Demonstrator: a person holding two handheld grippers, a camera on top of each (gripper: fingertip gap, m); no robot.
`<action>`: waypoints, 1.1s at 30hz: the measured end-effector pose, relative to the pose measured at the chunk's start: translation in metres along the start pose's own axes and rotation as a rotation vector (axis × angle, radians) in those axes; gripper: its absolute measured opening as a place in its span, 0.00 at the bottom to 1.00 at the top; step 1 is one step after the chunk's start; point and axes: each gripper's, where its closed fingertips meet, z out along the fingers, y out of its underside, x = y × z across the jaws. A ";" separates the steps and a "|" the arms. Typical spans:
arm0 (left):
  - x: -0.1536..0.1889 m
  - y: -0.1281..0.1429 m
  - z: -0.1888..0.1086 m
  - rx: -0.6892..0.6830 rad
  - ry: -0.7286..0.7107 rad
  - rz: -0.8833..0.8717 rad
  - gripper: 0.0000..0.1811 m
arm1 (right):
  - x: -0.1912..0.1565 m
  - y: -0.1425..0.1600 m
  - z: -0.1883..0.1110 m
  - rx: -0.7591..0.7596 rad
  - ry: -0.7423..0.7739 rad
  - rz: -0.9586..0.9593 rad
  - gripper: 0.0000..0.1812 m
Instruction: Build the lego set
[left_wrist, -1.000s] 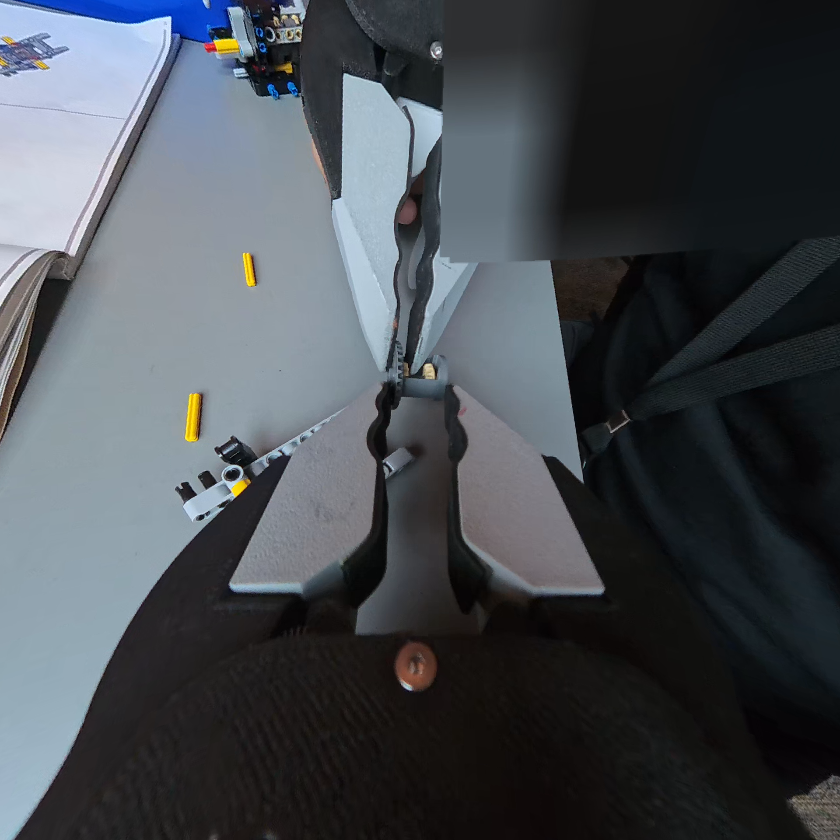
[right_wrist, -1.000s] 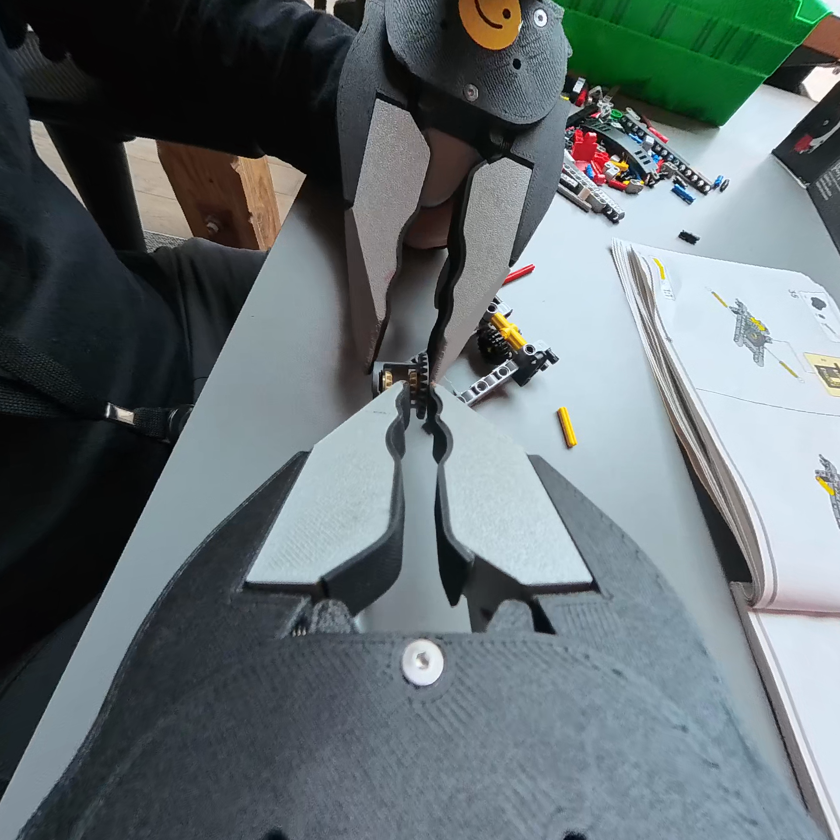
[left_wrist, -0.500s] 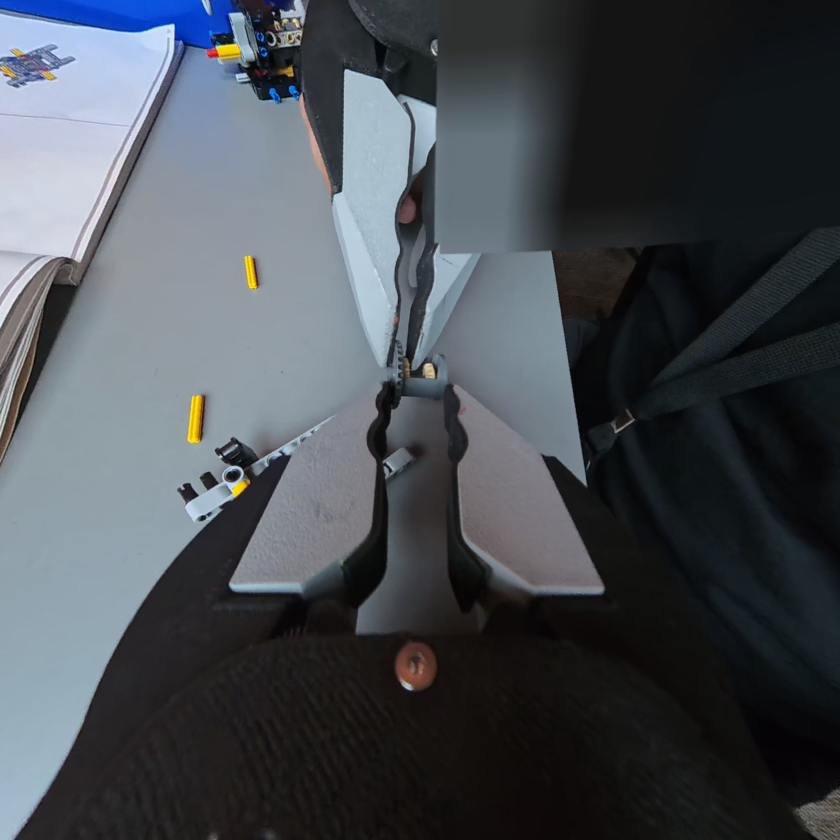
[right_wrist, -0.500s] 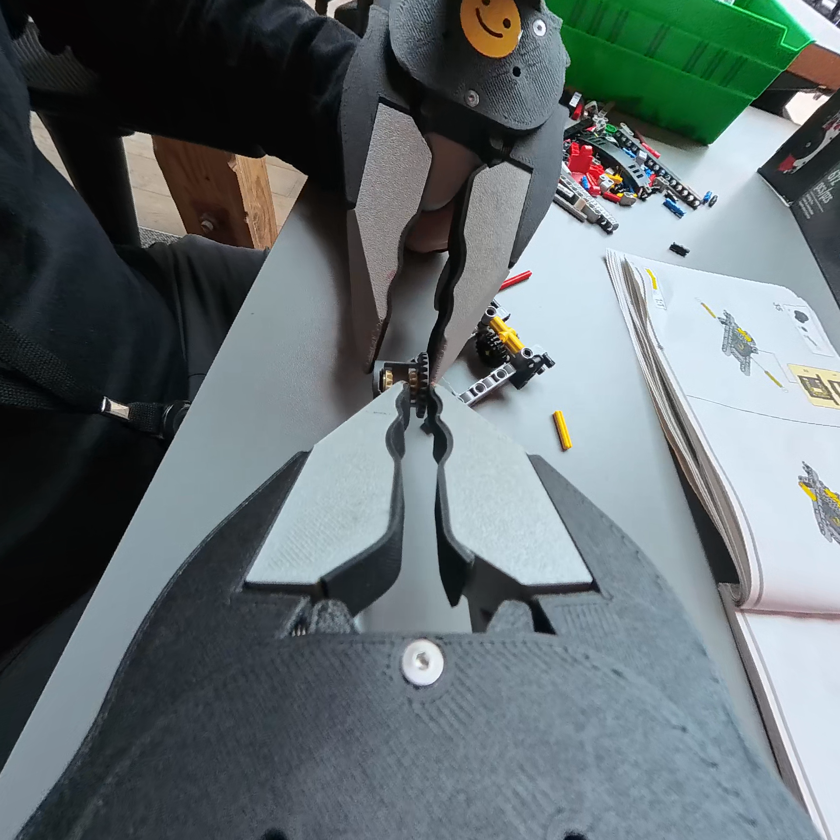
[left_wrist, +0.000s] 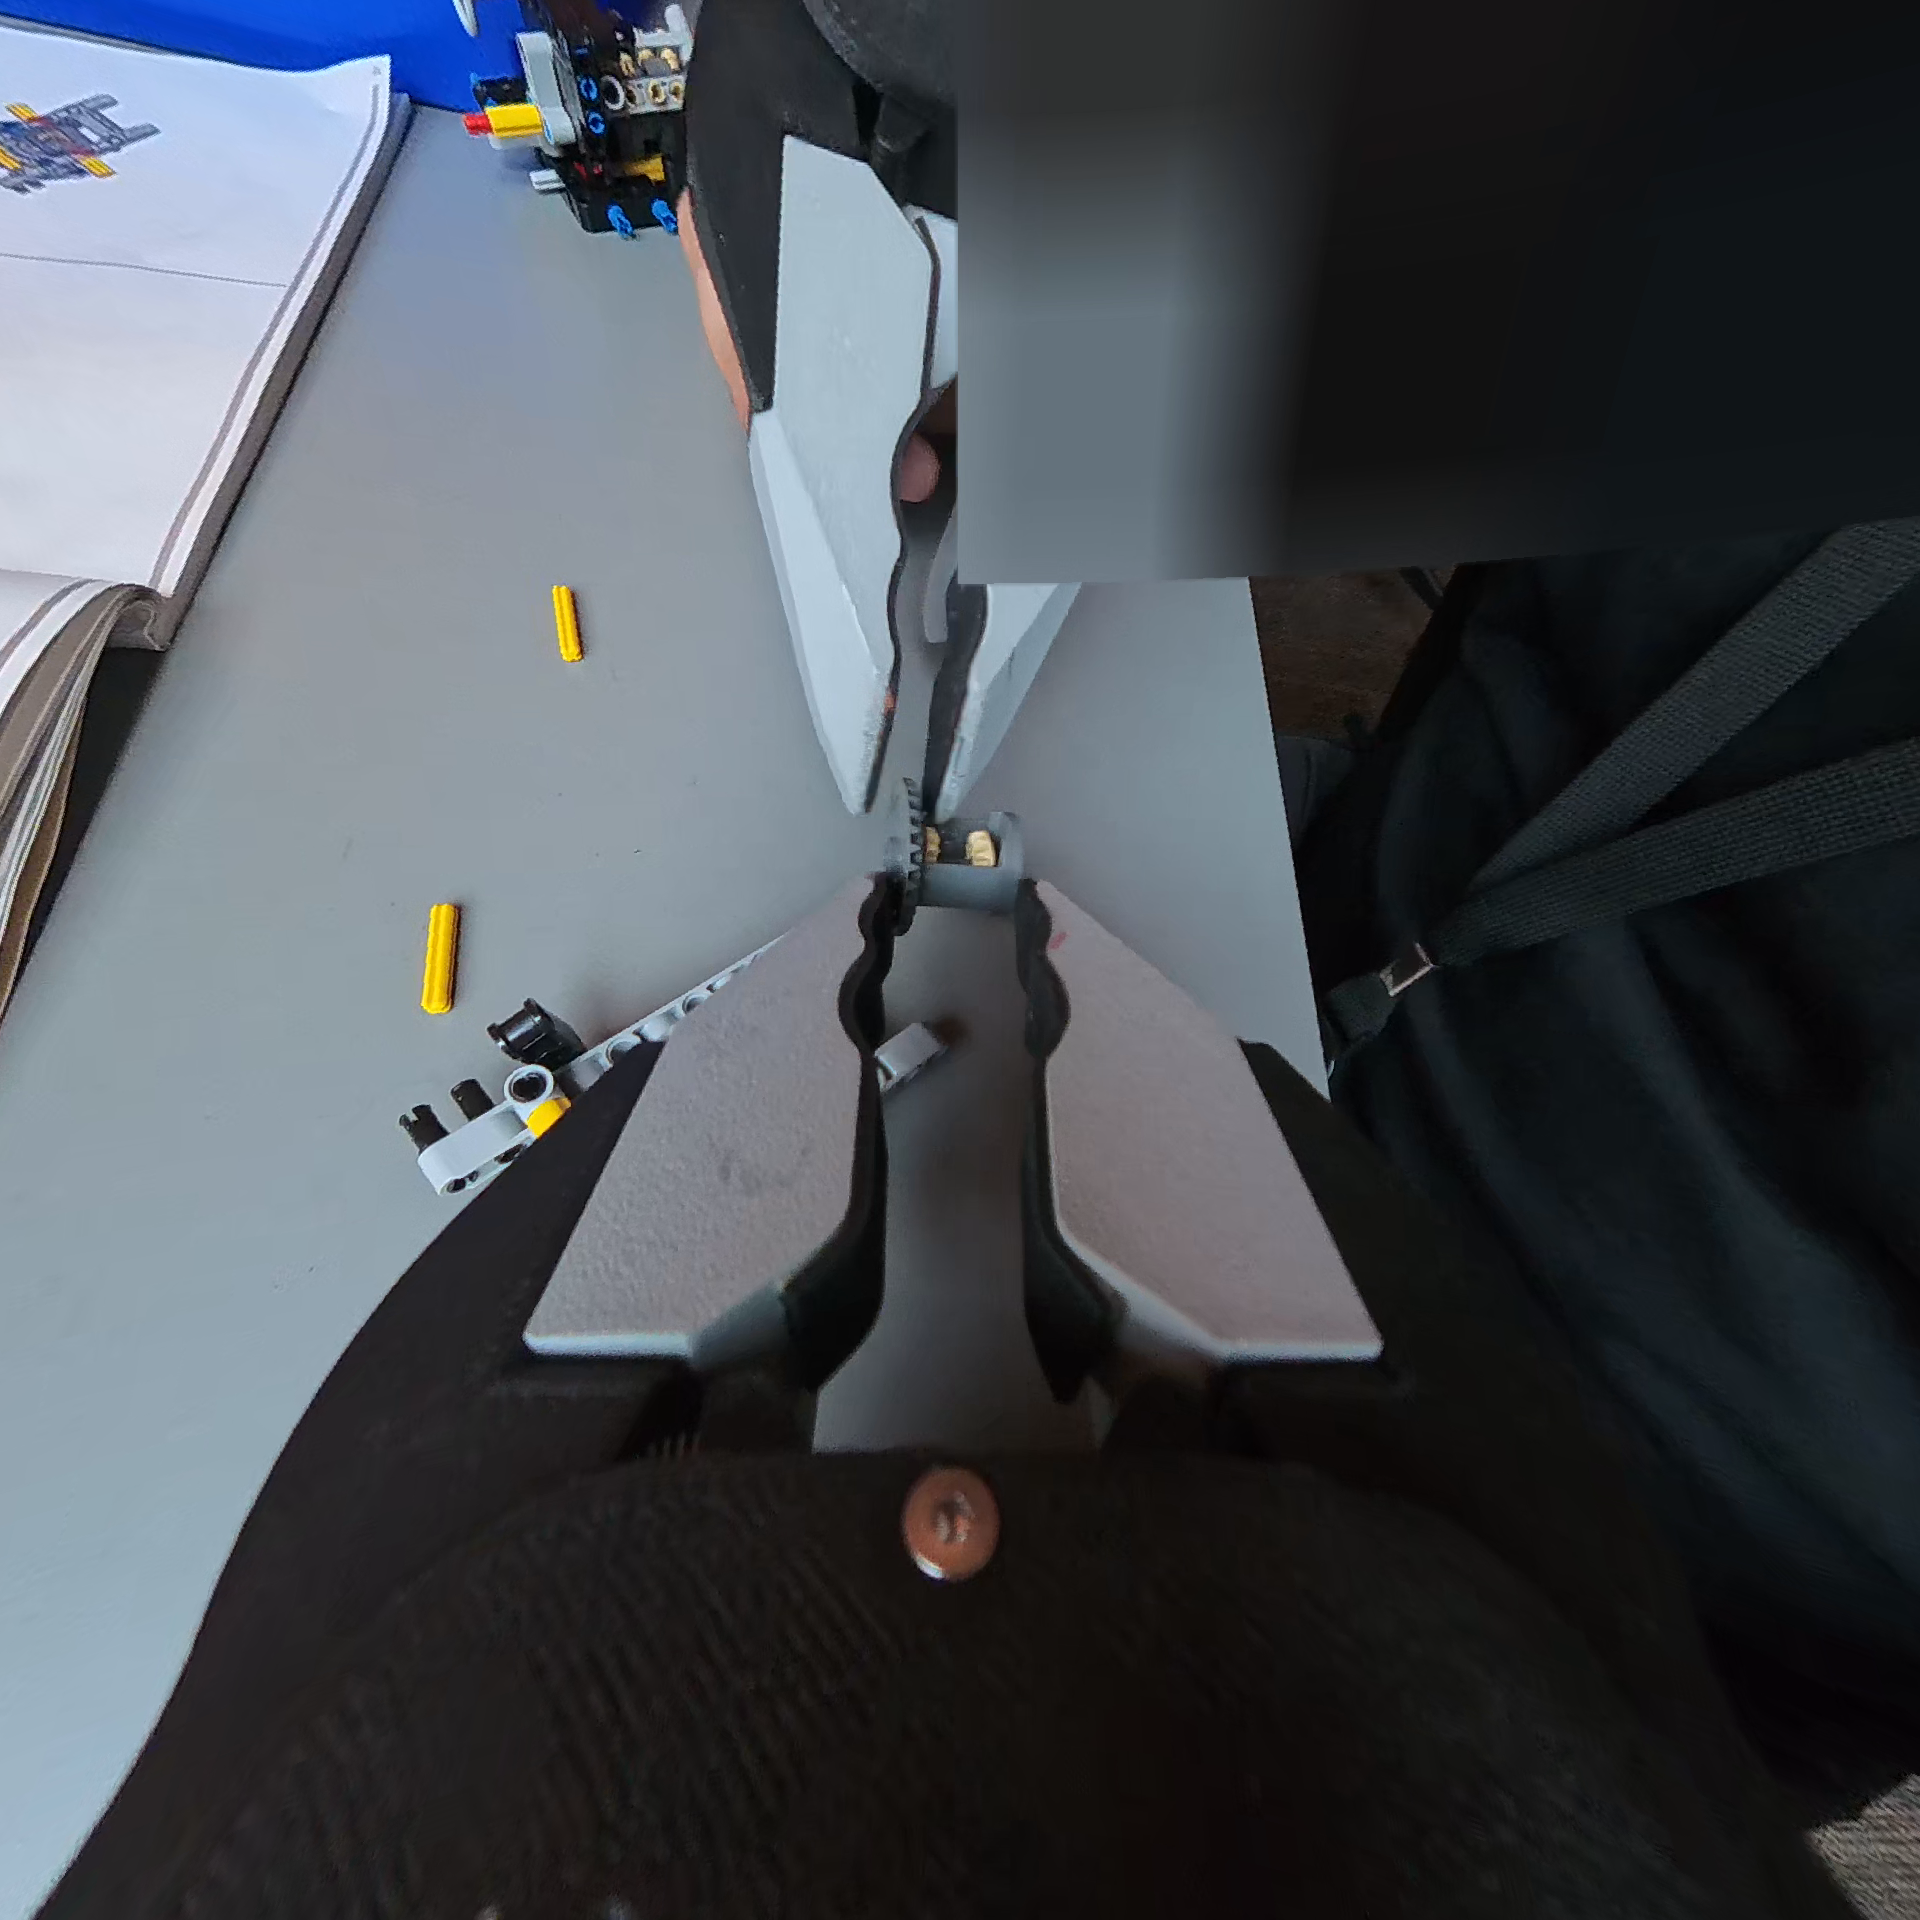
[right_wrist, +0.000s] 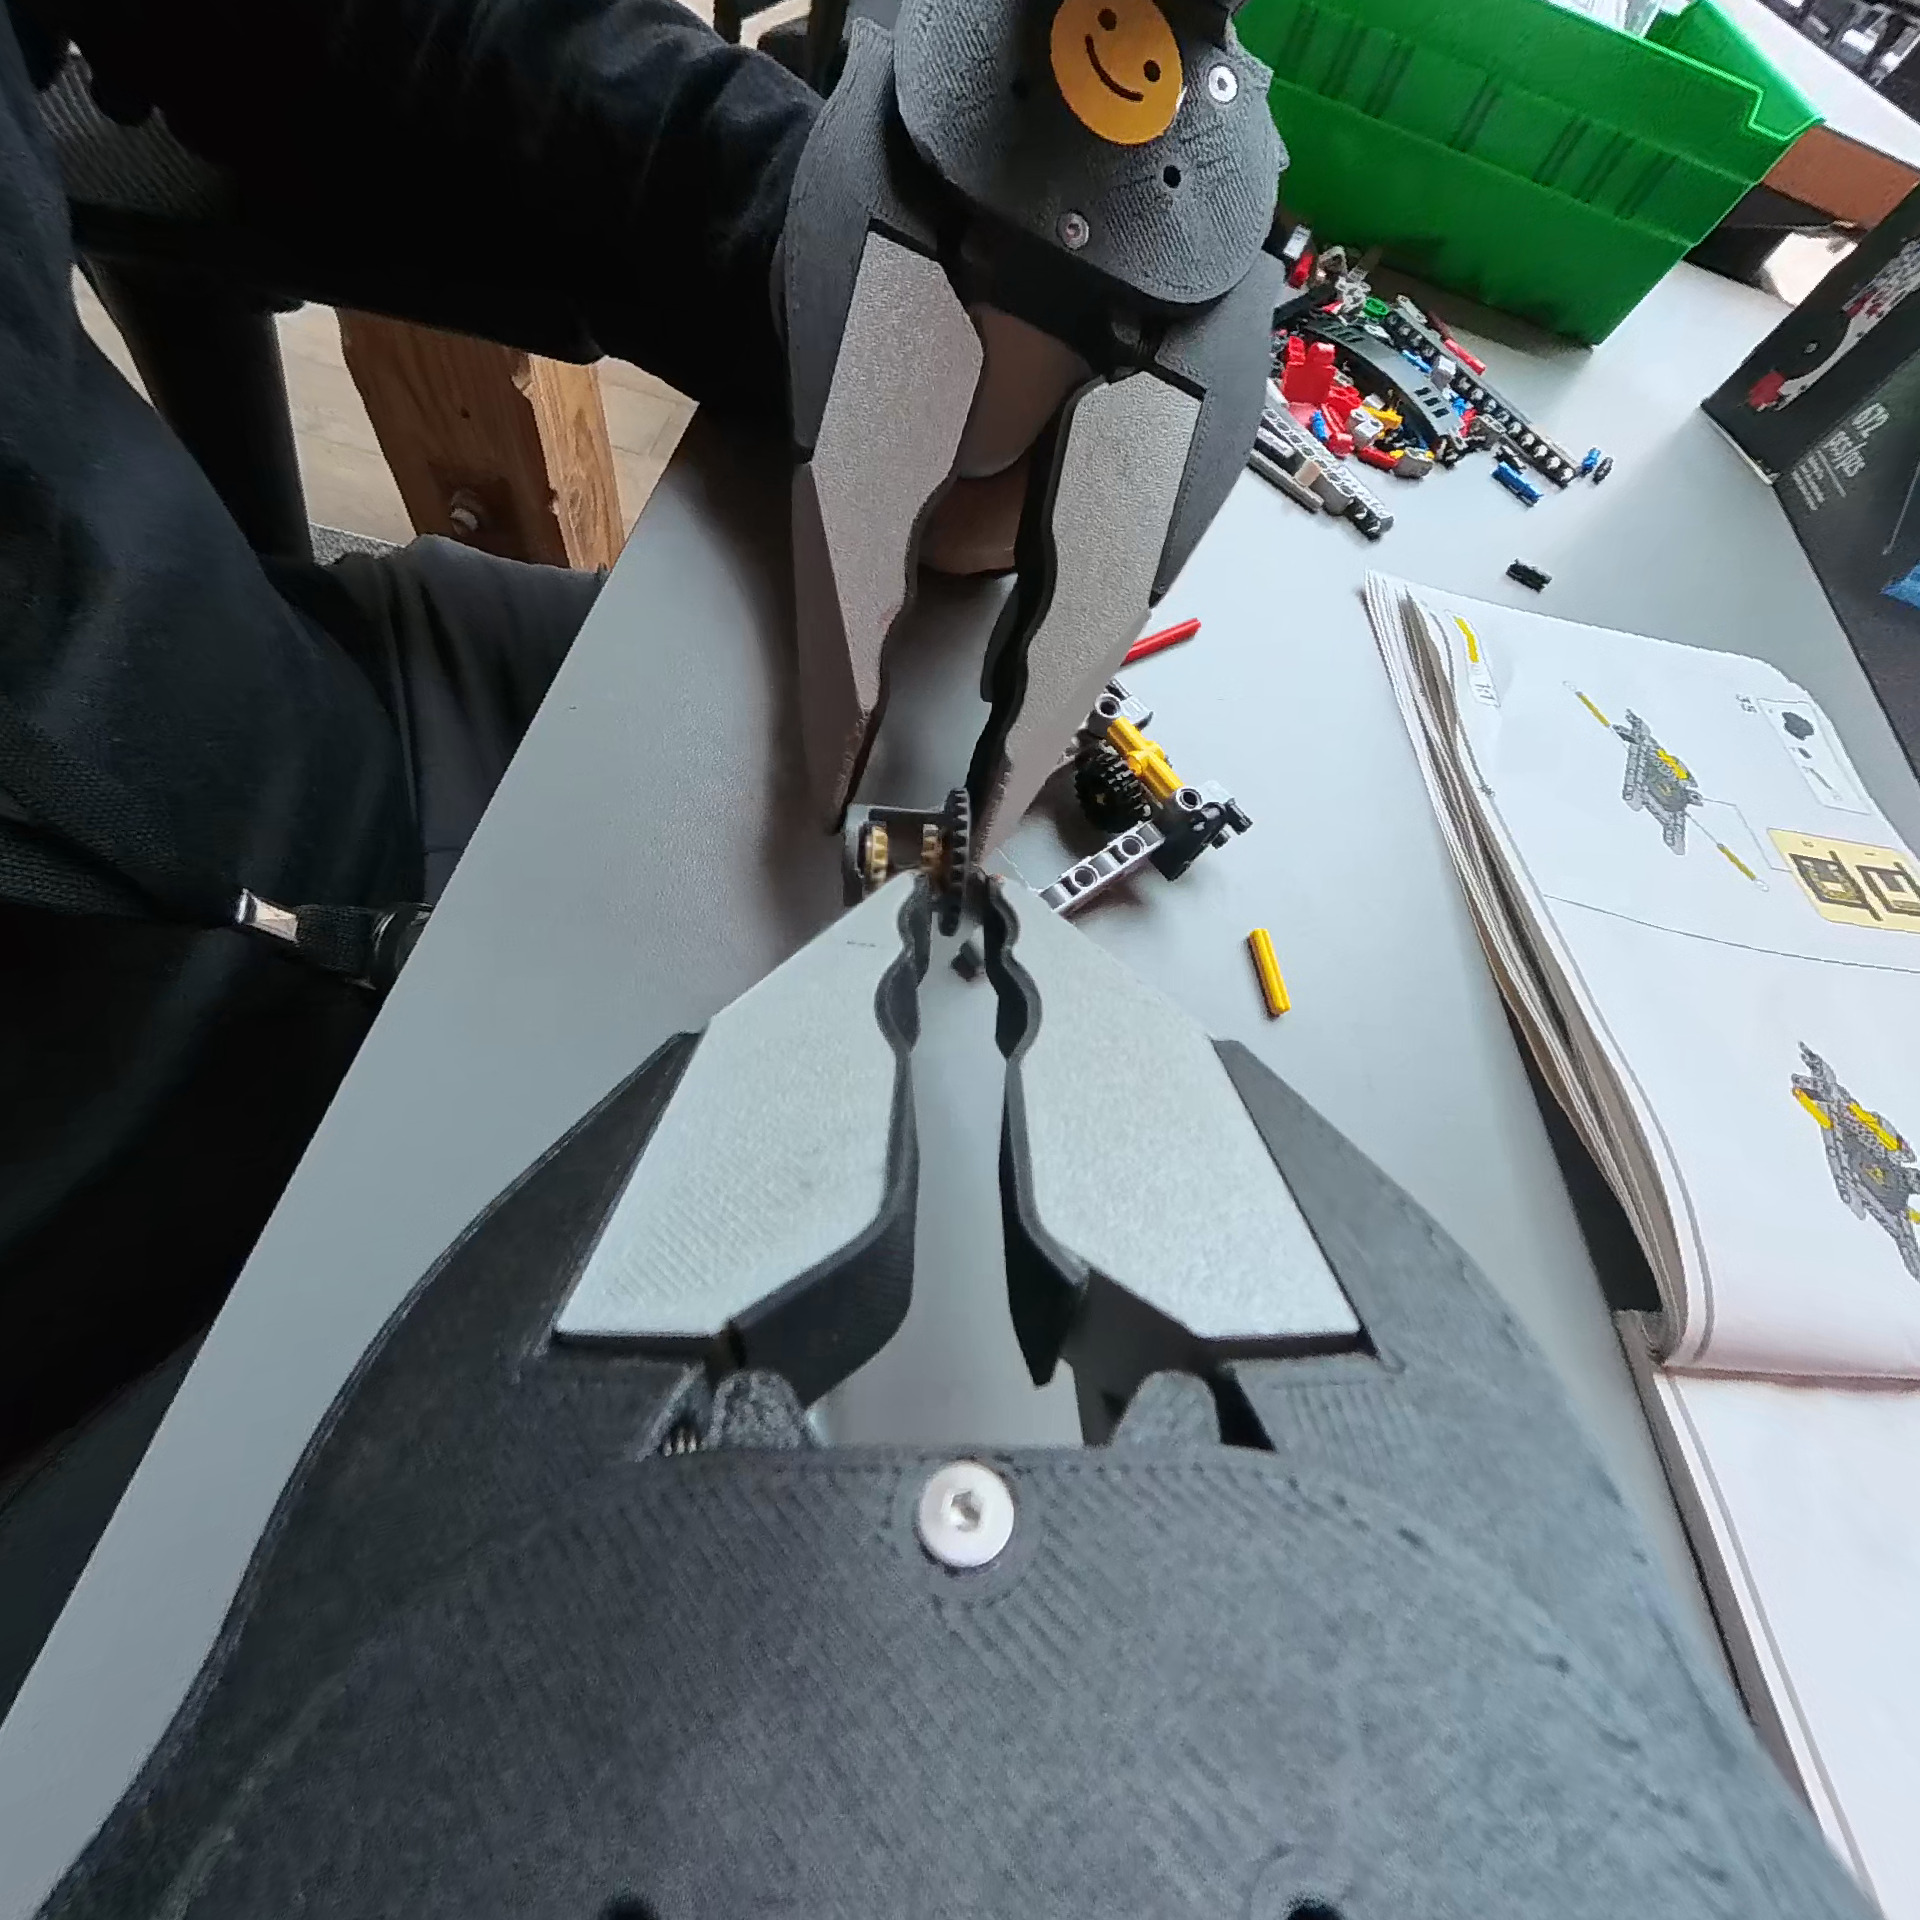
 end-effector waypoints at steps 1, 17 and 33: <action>0.001 0.000 0.000 0.001 0.001 0.004 0.11 | 0.001 0.000 0.000 0.000 0.003 0.001 0.03; 0.006 0.007 -0.005 -0.025 0.038 0.001 0.12 | -0.010 0.018 -0.013 -0.084 -0.026 -0.150 0.02; 0.006 0.009 -0.005 -0.031 0.026 0.023 0.11 | -0.020 0.003 -0.007 -0.025 -0.047 -0.155 0.01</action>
